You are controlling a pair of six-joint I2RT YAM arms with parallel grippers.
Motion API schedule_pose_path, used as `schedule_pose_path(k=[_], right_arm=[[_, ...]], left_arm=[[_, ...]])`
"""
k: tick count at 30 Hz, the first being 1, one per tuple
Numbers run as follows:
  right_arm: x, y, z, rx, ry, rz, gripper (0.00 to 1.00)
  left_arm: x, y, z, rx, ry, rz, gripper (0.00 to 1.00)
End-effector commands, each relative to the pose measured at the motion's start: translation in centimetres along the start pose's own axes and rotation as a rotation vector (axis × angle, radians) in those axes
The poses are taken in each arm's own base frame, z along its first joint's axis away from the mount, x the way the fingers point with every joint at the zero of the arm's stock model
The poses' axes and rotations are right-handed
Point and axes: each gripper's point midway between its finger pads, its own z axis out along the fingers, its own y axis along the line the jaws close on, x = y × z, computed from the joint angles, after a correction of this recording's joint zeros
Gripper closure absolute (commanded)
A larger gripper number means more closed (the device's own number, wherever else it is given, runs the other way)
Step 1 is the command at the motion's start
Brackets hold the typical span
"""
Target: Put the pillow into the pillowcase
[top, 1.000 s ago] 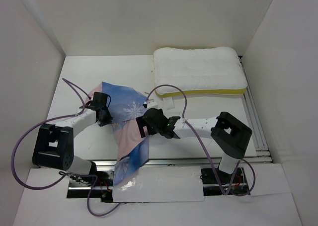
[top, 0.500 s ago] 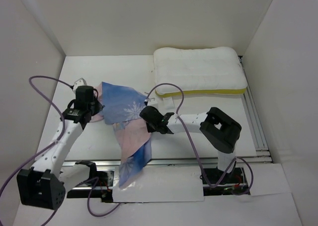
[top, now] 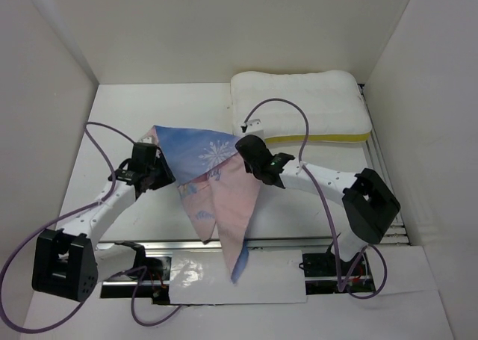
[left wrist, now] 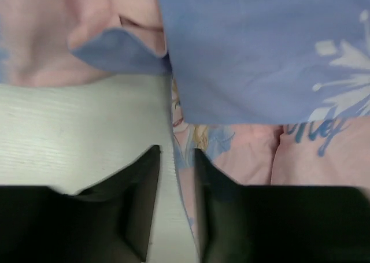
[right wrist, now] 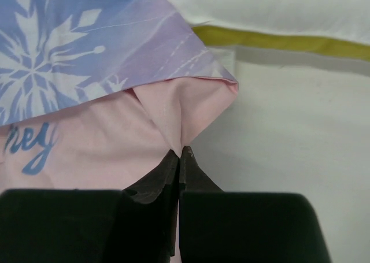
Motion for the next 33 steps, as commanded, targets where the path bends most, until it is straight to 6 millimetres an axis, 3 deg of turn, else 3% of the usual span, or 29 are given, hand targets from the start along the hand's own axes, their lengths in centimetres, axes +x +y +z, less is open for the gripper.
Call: schedule_pose_path(k=[1, 3, 8, 11, 12, 15, 19, 20, 23, 24, 29, 33], right_arm=[[-0.7, -2.3, -0.2, 0.054, -0.013, -0.08, 1.0], [-0.9, -2.5, -0.1, 0.049, -0.016, -0.093, 1.0], [-0.6, -2.2, 0.3, 0.025, -0.004, -0.098, 1.0], [-0.8, -1.6, 0.2, -0.007, -0.003, -0.104, 1.0], [-0.9, -1.8, 0.4, -0.008, 0.001, -0.099, 1.0], [-1.0, -1.9, 0.7, -0.008, 0.004, -0.093, 1.0], [-1.1, -2.5, 1.0, -0.048, 0.018, -0.061, 1.0], [-1.4, -2.7, 0.9, -0.056, 0.014, -0.051, 1.0], [-1.5, -2.9, 0.8, -0.099, 0.014, -0.025, 1.0], [-1.7, -2.6, 0.5, -0.119, 0.009, -0.022, 1.0], [-2.3, -2.5, 0.0, -0.17, -0.003, -0.001, 1.0], [-3.3, -2.3, -0.6, -0.185, -0.026, 0.007, 1.0]], left_arm=[[0.9, -2.2, 0.8, 0.124, 0.0, 0.079, 0.54], [1.5, -2.8, 1.0, 0.163, 0.006, 0.097, 0.32], [1.4, -5.2, 1.4, 0.273, -0.031, 0.166, 0.01], [2.7, -6.2, 2.2, 0.301, -0.022, 0.276, 0.0], [1.7, -6.6, 2.4, 0.283, -0.063, 0.309, 0.0], [1.6, -7.9, 3.2, 0.247, -0.081, 0.408, 0.0], [3.0, -8.6, 3.9, 0.218, -0.067, 0.568, 0.0], [3.5, -8.7, 4.1, 0.208, -0.062, 0.584, 0.0], [1.5, -8.1, 4.8, 0.1, -0.107, 0.568, 0.0], [0.7, -8.8, 4.8, 0.096, -0.126, 0.563, 0.0], [1.0, -8.8, 6.8, 0.023, -0.11, 0.618, 0.0], [2.2, -9.7, 7.2, 0.053, -0.067, 0.664, 0.0]])
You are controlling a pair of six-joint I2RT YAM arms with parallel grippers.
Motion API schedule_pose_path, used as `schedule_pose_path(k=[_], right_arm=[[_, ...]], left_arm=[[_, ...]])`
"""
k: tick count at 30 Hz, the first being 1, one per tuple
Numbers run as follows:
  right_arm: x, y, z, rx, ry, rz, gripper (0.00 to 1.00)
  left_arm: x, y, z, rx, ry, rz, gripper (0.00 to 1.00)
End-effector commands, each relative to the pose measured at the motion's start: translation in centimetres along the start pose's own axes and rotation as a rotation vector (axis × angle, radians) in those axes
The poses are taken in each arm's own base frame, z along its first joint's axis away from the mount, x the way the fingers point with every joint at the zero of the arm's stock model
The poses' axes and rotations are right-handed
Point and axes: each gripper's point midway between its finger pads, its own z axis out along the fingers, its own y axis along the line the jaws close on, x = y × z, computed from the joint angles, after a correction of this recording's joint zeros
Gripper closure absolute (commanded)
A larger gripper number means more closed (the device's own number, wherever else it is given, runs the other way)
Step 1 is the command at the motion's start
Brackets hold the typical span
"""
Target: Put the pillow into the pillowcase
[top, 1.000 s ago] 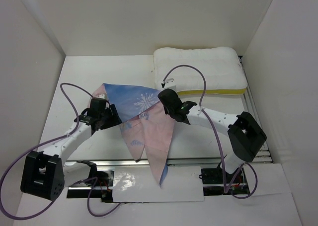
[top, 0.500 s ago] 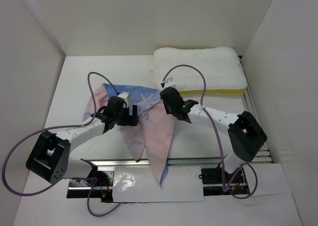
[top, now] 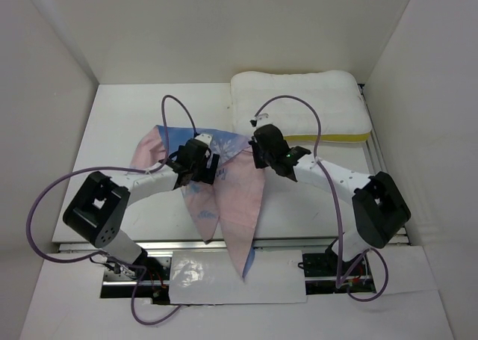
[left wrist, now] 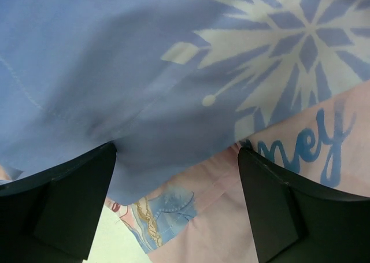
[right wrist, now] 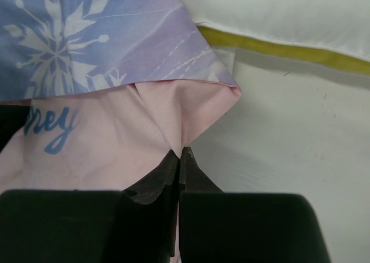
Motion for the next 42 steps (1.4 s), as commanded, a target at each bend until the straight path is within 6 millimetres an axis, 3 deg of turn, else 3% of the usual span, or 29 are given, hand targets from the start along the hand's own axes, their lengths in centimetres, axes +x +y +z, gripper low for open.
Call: schedule_pose_path(k=[1, 4, 8, 11, 15, 19, 20, 23, 24, 29, 32, 37, 38, 41, 42], right_arm=[[-2.9, 0.6, -1.4, -0.044, -0.089, 0.014, 1.0], [-3.3, 0.7, -1.5, -0.045, -0.098, 0.007, 1.0], [-3.9, 0.7, -2.0, -0.062, -0.113, 0.015, 1.0], [-4.9, 0.9, -2.9, -0.081, -0.147, 0.022, 1.0], [-5.1, 1.4, -3.8, -0.118, -0.165, 0.024, 1.0], [-4.9, 1.2, -4.1, -0.116, -0.157, 0.013, 1.0], [-5.2, 1.0, -4.4, -0.109, -0.169, 0.016, 1.0], [-5.2, 1.0, -4.7, -0.109, -0.169, 0.016, 1.0], [-5.2, 1.0, -4.7, -0.109, -0.169, 0.016, 1.0], [-5.5, 0.8, -5.4, -0.112, -0.187, 0.01, 1.0], [-5.9, 0.4, -5.7, -0.096, -0.203, 0.001, 1.0], [-11.9, -1.3, -8.8, 0.008, -0.344, -0.053, 1.0], [-15.2, -1.6, -11.0, 0.029, -0.423, -0.054, 1.0], [-19.9, -2.2, -15.7, 0.051, -0.548, -0.108, 1.0], [-22.3, -2.3, -18.2, 0.049, -0.62, -0.105, 1.0]], left_arm=[[-1.4, -0.7, 0.1, -0.006, -0.036, 0.066, 0.0], [-1.2, -0.5, -0.1, -0.006, -0.034, 0.076, 0.0], [-1.5, 1.2, 0.5, -0.13, -0.018, 0.053, 0.02], [-1.0, 3.0, 1.0, -0.258, 0.031, 0.058, 0.2], [-1.1, 3.0, 2.3, -0.294, 0.057, 0.047, 0.33], [-2.6, 3.3, 2.1, -0.331, 0.02, 0.013, 0.56], [-3.2, 3.2, 1.7, -0.329, 0.01, -0.001, 0.7], [-5.2, 4.0, 0.1, -0.373, -0.054, -0.036, 0.89], [-5.9, 4.2, -0.4, -0.384, -0.074, -0.055, 1.0], [-8.8, 5.6, -3.2, -0.449, -0.175, -0.108, 1.0], [-11.0, 6.5, -6.0, -0.479, -0.266, -0.183, 1.0], [-16.3, 8.2, -13.7, -0.487, -0.457, -0.293, 1.0], [-17.4, 8.8, -15.6, -0.499, -0.503, -0.317, 1.0], [-20.8, 10.5, -23.3, -0.475, -0.665, -0.371, 1.0], [-21.7, 11.0, -25.5, -0.463, -0.716, -0.386, 1.0]])
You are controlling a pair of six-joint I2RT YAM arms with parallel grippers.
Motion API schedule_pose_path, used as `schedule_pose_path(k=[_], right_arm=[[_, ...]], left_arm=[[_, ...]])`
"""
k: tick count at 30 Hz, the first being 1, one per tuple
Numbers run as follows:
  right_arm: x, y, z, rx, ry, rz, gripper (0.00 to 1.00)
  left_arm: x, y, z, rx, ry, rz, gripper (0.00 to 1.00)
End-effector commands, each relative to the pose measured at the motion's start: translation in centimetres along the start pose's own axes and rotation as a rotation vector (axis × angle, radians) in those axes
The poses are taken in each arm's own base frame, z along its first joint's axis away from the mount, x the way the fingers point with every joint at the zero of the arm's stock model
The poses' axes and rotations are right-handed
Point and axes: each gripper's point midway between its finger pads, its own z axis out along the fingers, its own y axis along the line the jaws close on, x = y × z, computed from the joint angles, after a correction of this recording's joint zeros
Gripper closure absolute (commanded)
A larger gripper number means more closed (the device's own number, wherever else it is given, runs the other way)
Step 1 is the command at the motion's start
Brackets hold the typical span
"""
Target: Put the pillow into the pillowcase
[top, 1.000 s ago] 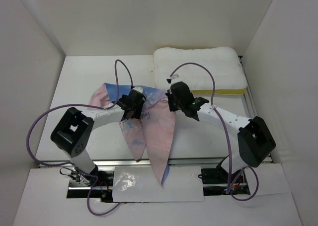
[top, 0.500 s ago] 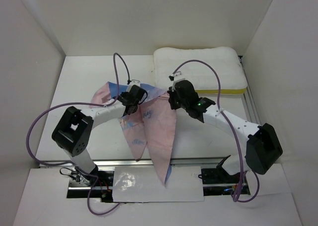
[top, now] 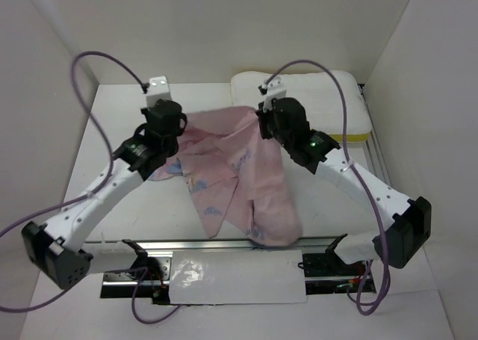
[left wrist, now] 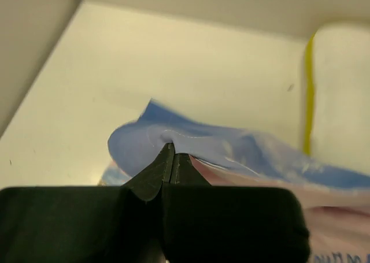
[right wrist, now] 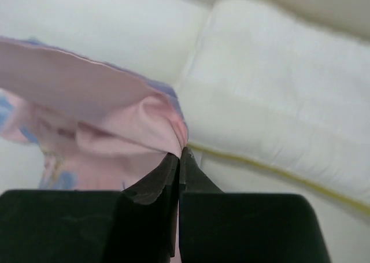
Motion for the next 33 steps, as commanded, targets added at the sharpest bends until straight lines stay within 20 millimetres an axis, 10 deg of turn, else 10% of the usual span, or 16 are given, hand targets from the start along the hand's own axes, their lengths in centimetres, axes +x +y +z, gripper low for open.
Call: schedule_pose_path(k=[1, 9, 11, 17, 21, 28, 32, 33], right_arm=[[-13.5, -2.2, -7.6, 0.041, -0.351, -0.038, 1.0], [-24.2, 0.7, -20.6, -0.246, -0.643, -0.264, 1.0], [-27.5, 0.6, -26.1, -0.288, -0.774, -0.29, 1.0], [-30.9, 0.2, -34.1, -0.335, -1.004, -0.341, 1.0], [-32.4, -0.3, -36.0, -0.326, -1.097, -0.327, 1.0], [-31.5, 0.4, -24.1, -0.36, -0.938, -0.262, 1.0], [-28.3, 3.2, -12.7, -0.427, -0.759, -0.185, 1.0], [-26.1, 4.2, -7.1, -0.437, -0.656, -0.165, 1.0]], left_arm=[[-10.8, 5.1, -6.0, -0.021, -0.258, -0.19, 1.0], [-23.6, 10.8, -19.7, 0.317, -0.631, -0.293, 1.0], [-25.5, 11.7, -22.8, 0.404, -0.699, -0.296, 1.0], [-28.9, 13.8, -28.7, 0.531, -0.831, -0.289, 1.0], [-31.2, 15.1, -31.3, 0.558, -0.893, -0.305, 1.0], [-29.6, 15.1, -20.4, 0.061, -0.663, -0.265, 1.0], [-27.1, 13.0, -13.2, -0.205, -0.564, -0.157, 1.0], [-26.8, 13.8, -11.2, -0.255, -0.545, -0.147, 1.0]])
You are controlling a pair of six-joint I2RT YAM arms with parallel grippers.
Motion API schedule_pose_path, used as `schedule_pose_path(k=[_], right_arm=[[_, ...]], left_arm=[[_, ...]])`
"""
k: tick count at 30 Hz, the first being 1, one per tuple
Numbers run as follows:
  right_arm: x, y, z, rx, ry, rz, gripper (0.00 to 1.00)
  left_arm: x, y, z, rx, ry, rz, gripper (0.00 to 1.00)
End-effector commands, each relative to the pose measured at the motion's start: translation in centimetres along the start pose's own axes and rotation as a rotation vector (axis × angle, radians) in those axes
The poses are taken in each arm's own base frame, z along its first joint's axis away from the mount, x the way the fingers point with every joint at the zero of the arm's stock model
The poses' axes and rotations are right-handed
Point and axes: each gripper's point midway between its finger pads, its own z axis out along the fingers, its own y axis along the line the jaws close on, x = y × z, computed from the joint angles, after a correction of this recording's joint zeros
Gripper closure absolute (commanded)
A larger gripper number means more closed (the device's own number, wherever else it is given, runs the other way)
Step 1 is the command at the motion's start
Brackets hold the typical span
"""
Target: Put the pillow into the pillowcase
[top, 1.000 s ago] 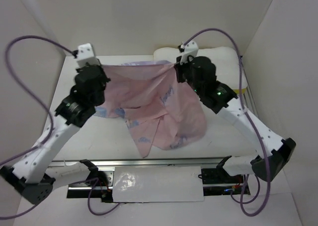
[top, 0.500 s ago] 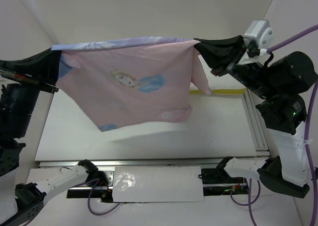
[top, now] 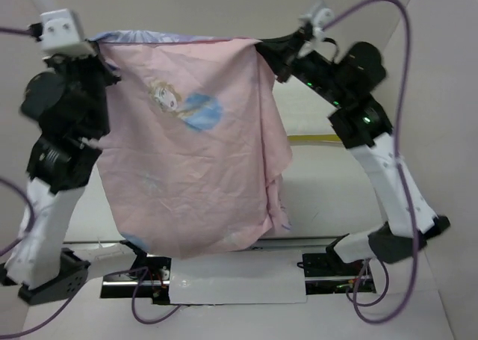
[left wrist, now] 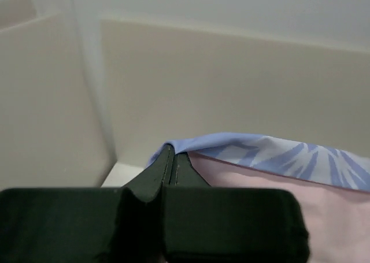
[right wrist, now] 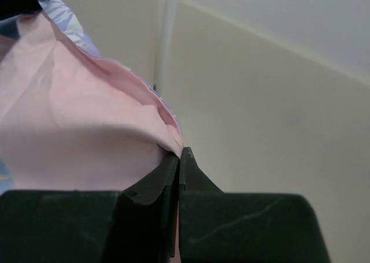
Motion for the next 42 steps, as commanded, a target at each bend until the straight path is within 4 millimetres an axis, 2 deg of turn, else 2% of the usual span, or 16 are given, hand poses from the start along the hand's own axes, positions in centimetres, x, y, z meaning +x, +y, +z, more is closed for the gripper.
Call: schedule_pose_path(k=[1, 2, 3, 5, 7, 9, 10, 12, 13, 14, 15, 16, 23, 32, 36, 42], right_arm=[[10.9, -1.7, 6.3, 0.077, 0.132, 0.117, 1.0], [11.9, -1.0, 8.0, 0.062, 0.141, 0.127, 1.0], [18.9, -0.1, 10.1, 0.038, 0.261, 0.168, 1.0], [22.9, -0.5, 12.5, 0.082, 0.317, 0.208, 1.0], [33.7, 1.5, 14.0, 0.051, 0.513, 0.263, 0.99], [35.4, 1.3, 15.9, 0.04, 0.532, 0.271, 0.72], [41.6, 3.0, 15.0, 0.034, 0.668, 0.299, 0.54], [43.2, 2.4, 14.8, 0.08, 0.705, 0.288, 0.06], [42.5, 2.3, 14.8, 0.081, 0.692, 0.285, 0.0], [42.1, 2.0, 14.4, 0.097, 0.689, 0.279, 0.0], [45.1, 2.1, 11.6, 0.123, 0.775, 0.286, 0.0], [40.3, 0.8, 12.1, 0.154, 0.676, 0.259, 0.0], [37.4, 0.0, 2.0, 0.366, 0.716, 0.314, 0.0], [43.4, 3.0, -13.4, 0.644, 1.039, 0.495, 0.0], [45.2, 4.0, -16.9, 0.704, 1.112, 0.5, 0.0], [47.5, 5.5, -19.0, 0.675, 1.165, 0.548, 0.0]], left_arm=[[4.0, 4.8, 3.7, -0.3, 0.08, 0.053, 1.0], [7.5, 4.7, 6.1, -0.279, 0.163, 0.065, 1.0], [10.4, 9.0, 7.3, -0.354, 0.248, 0.085, 1.0], [17.4, 11.1, 10.7, -0.332, 0.398, 0.003, 1.0], [22.8, 15.6, 12.0, -0.409, 0.514, 0.009, 1.0], [27.4, 17.2, 13.6, -0.431, 0.597, 0.043, 1.0], [32.4, 18.5, 14.6, -0.434, 0.702, 0.045, 1.0], [34.3, 17.6, 15.9, -0.355, 0.775, -0.021, 0.93], [37.6, 18.2, 16.2, -0.365, 0.843, -0.04, 0.7], [36.9, 18.5, 17.1, -0.359, 0.829, -0.049, 0.48], [37.5, 18.3, 16.8, -0.364, 0.856, -0.074, 0.0], [37.7, 18.2, 17.1, -0.355, 0.857, -0.078, 0.0], [36.7, 13.0, 15.0, -0.264, 0.822, -0.103, 0.0], [44.6, 1.7, 1.1, -0.054, 1.015, -0.18, 0.0], [48.8, 0.1, -5.6, 0.013, 1.129, -0.218, 0.0], [52.5, 0.7, -10.2, -0.039, 1.242, -0.237, 0.0]])
